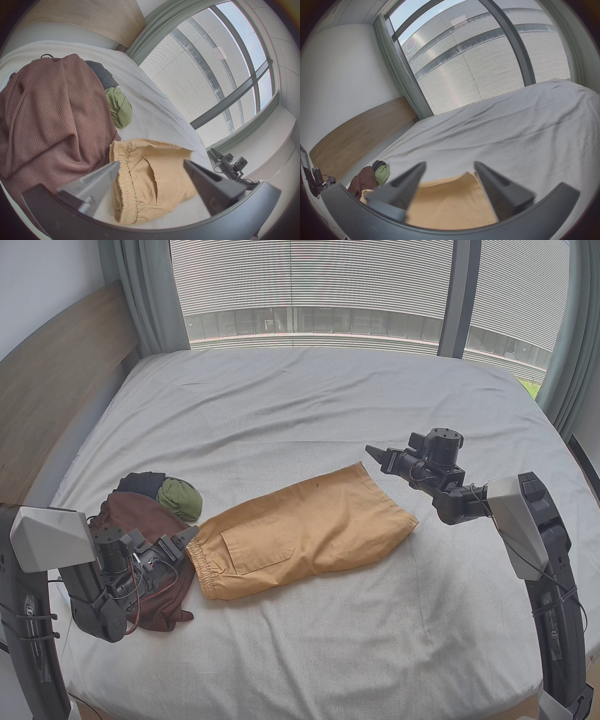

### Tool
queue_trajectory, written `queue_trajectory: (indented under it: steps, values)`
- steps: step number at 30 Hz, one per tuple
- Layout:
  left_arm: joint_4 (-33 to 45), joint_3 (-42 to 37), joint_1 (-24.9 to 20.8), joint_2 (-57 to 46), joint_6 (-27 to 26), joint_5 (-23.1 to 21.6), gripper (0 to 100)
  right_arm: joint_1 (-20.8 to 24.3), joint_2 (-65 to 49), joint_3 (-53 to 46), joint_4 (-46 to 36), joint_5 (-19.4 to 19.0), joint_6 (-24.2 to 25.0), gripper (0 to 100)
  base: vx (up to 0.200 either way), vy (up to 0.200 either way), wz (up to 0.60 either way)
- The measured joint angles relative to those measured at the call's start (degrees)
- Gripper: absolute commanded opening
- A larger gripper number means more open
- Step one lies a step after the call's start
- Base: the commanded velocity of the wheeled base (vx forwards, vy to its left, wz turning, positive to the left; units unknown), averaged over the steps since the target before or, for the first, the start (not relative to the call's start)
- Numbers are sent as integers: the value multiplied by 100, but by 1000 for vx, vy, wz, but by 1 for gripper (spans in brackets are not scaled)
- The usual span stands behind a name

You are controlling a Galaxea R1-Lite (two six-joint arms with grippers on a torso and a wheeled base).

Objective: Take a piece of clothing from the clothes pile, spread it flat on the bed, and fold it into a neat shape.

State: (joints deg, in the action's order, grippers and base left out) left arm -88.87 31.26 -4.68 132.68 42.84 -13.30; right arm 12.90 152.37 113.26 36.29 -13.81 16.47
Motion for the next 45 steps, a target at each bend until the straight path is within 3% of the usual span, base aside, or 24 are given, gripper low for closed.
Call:
queue_trajectory:
  steps: [10, 20, 25, 37, 45]
  values:
    - [2, -30, 116, -93, 11, -40, 100, -26, -151, -268, 13, 54, 9, 100, 0, 0, 0]
    - [-2, -380, -226, -468, -17, -134, 100, 30, -1381, -2608, -9, -189, 55, 100, 0, 0, 0]
    - [-2, -623, -501, -652, -283, -176, 100, 112, -2057, -3953, 60, -266, 90, 100, 0, 0, 0]
    - [-11, -935, -926, -741, -983, -183, 100, 187, -2341, -5711, 2119, -389, 482, 100, 0, 0, 0]
    - [-11, -948, -935, -694, -1125, -172, 100, 156, -2037, -5894, 2209, -472, 649, 100, 0, 0, 0]
